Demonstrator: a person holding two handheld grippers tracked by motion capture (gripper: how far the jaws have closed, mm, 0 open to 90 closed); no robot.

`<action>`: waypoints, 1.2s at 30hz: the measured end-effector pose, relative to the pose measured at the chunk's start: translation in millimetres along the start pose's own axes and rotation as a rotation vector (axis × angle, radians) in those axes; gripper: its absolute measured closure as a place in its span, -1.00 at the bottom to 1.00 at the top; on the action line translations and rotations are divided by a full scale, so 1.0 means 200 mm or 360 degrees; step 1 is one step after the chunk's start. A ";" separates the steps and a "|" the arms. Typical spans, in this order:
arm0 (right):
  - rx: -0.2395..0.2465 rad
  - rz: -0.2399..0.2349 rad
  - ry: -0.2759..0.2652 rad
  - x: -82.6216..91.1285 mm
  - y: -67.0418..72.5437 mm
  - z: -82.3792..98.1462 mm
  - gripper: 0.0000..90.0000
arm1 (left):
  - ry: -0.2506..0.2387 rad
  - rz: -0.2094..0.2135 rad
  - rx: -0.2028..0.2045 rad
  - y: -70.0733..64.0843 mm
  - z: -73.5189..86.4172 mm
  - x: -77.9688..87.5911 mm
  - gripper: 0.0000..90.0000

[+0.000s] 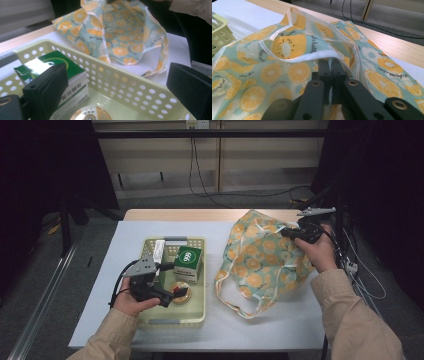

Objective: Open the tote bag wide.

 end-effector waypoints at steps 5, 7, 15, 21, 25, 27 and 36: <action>-0.0003 0.0001 0.0006 0.00 0.00 0.02 1.00 | 0.0084 0.0003 -0.0009 0.01 0.04 -0.04 -0.91; -0.0009 -0.0006 0.0007 0.00 0.00 0.03 1.00 | 0.0103 0.0003 -0.0019 0.01 0.05 -0.05 -0.91; -0.0004 -0.0009 0.0001 0.00 0.00 0.02 1.00 | 0.0217 0.0015 -0.0014 0.04 0.11 -0.09 -0.91; -0.0019 -0.0015 -0.0005 0.00 -0.01 0.03 1.00 | 0.0318 0.0014 -0.0007 0.07 0.16 -0.13 -0.89; -0.0018 -0.0021 -0.0002 -0.01 0.00 0.03 1.00 | 0.0365 -0.0014 -0.0010 0.09 0.18 -0.14 -0.88; -0.0017 -0.0023 -0.0007 -0.01 0.00 0.03 1.00 | 0.0400 -0.0027 -0.0010 0.10 0.20 -0.15 -0.88; -0.0017 -0.0026 -0.0009 0.00 -0.01 0.03 1.00 | 0.0418 -0.0012 -0.0082 0.09 0.21 -0.16 -0.84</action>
Point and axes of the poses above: each handheld gripper's, and its own axes: x roughly backward along the jaws, z roughly out of its underside, y roughly to its left, the point moved 10 cm from there along -x, roughly forward along the jaws, and after that the axes turned 11 degrees about x, right-handed, at the moved point
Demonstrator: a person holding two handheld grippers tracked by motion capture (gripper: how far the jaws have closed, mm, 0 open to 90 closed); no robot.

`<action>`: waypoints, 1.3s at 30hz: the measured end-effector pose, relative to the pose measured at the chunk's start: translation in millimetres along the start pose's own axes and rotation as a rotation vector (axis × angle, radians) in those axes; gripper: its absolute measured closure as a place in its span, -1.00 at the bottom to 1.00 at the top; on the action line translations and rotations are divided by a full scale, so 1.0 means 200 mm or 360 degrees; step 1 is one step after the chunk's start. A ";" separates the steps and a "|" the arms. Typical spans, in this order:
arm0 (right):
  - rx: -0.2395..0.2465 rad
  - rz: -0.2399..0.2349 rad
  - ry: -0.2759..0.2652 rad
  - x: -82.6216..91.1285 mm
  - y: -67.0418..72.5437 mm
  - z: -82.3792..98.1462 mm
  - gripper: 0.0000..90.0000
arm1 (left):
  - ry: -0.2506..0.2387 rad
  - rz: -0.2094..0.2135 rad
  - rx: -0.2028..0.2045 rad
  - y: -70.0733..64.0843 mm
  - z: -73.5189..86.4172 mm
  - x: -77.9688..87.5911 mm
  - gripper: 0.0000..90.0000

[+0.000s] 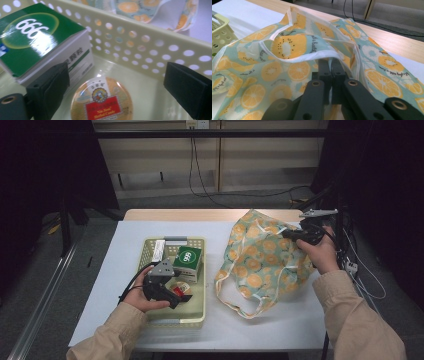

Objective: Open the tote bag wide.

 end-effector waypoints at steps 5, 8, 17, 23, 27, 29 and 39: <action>-0.0001 0.0003 0.0001 0.00 0.00 0.00 1.00 | 0.0069 0.0001 0.0024 -0.01 0.02 -0.04 -0.84; 0.0007 -0.0002 0.0002 0.00 0.01 0.00 1.00 | 0.0101 -0.0006 -0.0019 -0.02 0.04 -0.06 -0.84; 0.0005 0.0008 0.0000 0.01 0.00 0.00 1.00 | 0.0117 0.0053 0.0030 -0.05 0.04 -0.09 -0.86; 0.0008 0.0003 0.0005 0.01 0.00 0.00 1.00 | 0.0209 -0.0068 0.0027 0.01 0.09 -0.11 -0.85; 0.0012 -0.0005 0.0006 0.00 0.01 0.00 1.00 | 0.0257 -0.0093 0.0058 0.04 0.12 -0.11 -0.85; 0.0014 -0.0007 0.0003 0.00 0.01 0.00 1.00 | 0.0266 -0.0101 0.0044 0.05 0.12 -0.11 -0.86; 0.0006 -0.0003 0.0005 0.00 0.01 0.01 1.00 | 0.0270 -0.0137 0.0003 0.06 0.13 -0.11 -0.83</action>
Point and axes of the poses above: each handheld gripper's, and its own axes: x roughly backward along the jaws, z roughly out of its underside, y roughly to its left, the point moved 10 cm from there along -x, roughly forward along the jaws, and after that the axes turned 11 degrees about x, right-handed, at the moved point
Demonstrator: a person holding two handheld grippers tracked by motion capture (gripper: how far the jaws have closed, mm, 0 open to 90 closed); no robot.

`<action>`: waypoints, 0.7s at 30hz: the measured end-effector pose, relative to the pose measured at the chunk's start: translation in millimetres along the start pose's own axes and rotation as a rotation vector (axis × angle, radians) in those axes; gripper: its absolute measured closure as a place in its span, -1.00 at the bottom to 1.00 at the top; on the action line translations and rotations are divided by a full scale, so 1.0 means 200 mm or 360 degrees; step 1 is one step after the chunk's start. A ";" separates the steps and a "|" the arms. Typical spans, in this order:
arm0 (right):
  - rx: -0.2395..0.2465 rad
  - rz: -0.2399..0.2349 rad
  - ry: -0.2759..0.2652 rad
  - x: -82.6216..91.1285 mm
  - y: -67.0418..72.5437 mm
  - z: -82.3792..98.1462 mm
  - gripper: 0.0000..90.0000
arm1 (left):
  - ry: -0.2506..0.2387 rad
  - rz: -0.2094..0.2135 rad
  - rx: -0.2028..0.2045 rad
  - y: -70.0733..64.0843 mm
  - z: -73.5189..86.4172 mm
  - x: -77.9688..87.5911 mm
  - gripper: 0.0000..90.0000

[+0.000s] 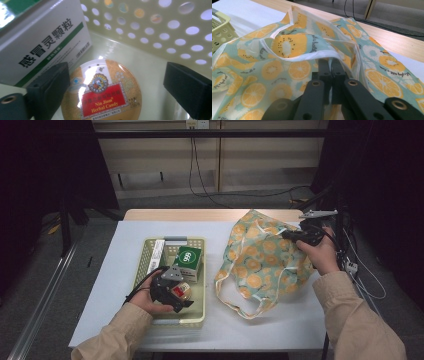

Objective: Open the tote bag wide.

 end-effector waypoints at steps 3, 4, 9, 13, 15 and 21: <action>0.0002 -0.0001 -0.0006 0.00 0.00 0.00 1.00 | 0.0004 -0.0057 -0.0004 0.03 0.00 0.01 -0.84; 0.0001 -0.0003 -0.0001 0.00 0.00 0.00 1.00 | -0.0005 -0.0038 0.0026 0.02 0.00 0.00 -0.86; 0.0005 -0.0003 -0.0002 0.00 0.00 0.00 1.00 | 0.0053 -0.0055 0.0049 0.03 0.02 -0.02 -0.85; 0.0002 -0.0001 -0.0002 0.00 0.00 0.00 1.00 | 0.0119 -0.0049 0.0077 0.04 0.05 -0.03 -0.84; -0.0007 0.0000 -0.0006 0.01 -0.01 0.00 1.00 | 0.0144 -0.0062 0.0094 0.04 0.06 -0.03 -0.81; -0.0009 0.0004 -0.0015 0.01 -0.02 0.01 1.00 | 0.0219 -0.0076 0.0091 0.06 0.09 -0.03 -0.60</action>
Point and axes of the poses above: each handheld gripper's, and its own axes: x roughly backward along the jaws, z roughly out of its underside, y roughly to its left, the point moved 10 cm from there along -x, roughly forward along the jaws, and after that the axes turned 11 degrees about x, right-handed, at the moved point
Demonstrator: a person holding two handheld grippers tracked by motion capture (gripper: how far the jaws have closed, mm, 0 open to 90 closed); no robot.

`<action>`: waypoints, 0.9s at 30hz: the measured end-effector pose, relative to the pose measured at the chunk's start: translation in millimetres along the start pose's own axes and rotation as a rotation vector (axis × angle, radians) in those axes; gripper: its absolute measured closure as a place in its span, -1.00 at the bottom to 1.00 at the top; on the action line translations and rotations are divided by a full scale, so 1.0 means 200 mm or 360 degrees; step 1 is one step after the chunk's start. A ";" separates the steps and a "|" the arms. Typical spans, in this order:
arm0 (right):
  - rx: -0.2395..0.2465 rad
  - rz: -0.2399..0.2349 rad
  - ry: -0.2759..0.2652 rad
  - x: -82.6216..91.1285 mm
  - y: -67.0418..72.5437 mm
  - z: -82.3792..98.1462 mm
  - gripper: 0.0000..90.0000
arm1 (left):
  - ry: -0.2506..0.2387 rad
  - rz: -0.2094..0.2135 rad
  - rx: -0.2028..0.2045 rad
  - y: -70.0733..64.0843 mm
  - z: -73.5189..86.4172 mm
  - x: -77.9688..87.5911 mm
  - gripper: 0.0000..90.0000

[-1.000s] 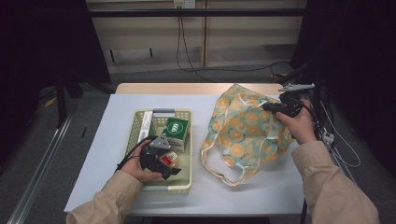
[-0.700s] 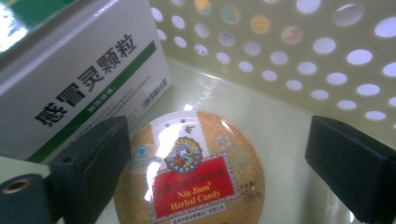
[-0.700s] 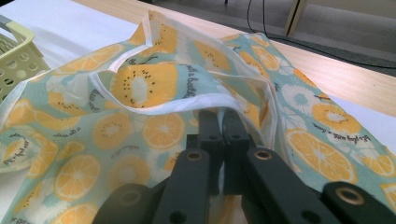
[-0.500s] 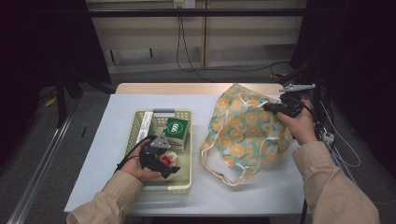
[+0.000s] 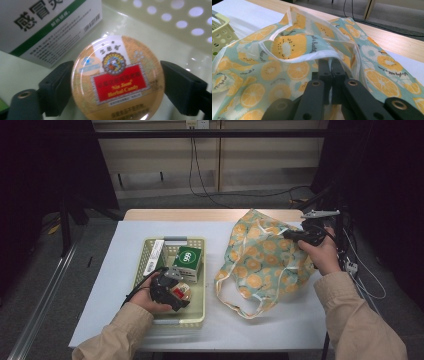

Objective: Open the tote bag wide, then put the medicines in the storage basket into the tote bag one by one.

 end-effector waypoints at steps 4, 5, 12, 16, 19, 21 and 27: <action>-0.0009 -0.0002 0.0001 0.00 0.00 0.01 1.00 | 0.0006 -0.0017 0.0014 0.01 0.00 0.01 -0.55; -0.0011 0.0000 0.0001 0.00 0.00 0.01 1.00 | -0.0062 -0.0007 0.0079 -0.01 -0.02 0.01 -0.55; -0.0006 -0.0009 0.0003 -0.01 0.01 0.01 1.00 | -0.0142 0.0001 0.0149 0.01 -0.06 0.08 -0.54; -0.0012 -0.0016 0.0004 -0.01 0.01 0.01 1.00 | -0.0179 -0.0010 0.0171 0.01 -0.10 0.15 -0.55; -0.0011 -0.0021 0.0000 -0.01 0.02 0.01 1.00 | -0.0227 -0.0002 0.0202 -0.01 -0.16 0.21 -0.54; -0.0007 -0.0022 0.0001 -0.01 0.02 0.01 1.00 | -0.0254 0.0015 0.0208 -0.03 -0.20 0.25 -0.54; -0.0009 -0.0032 -0.0004 -0.01 0.03 0.01 1.00 | -0.0318 0.0040 0.0196 -0.11 -0.31 0.32 -0.54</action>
Point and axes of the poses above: each handheld gripper's, and its own axes: x roughly backward along the jaws, z roughly out of its underside, y roughly to its left, the point moved 10 cm from there along -x, roughly forward along the jaws, and after that the axes turned 11 degrees about x, right-handed, at the moved point
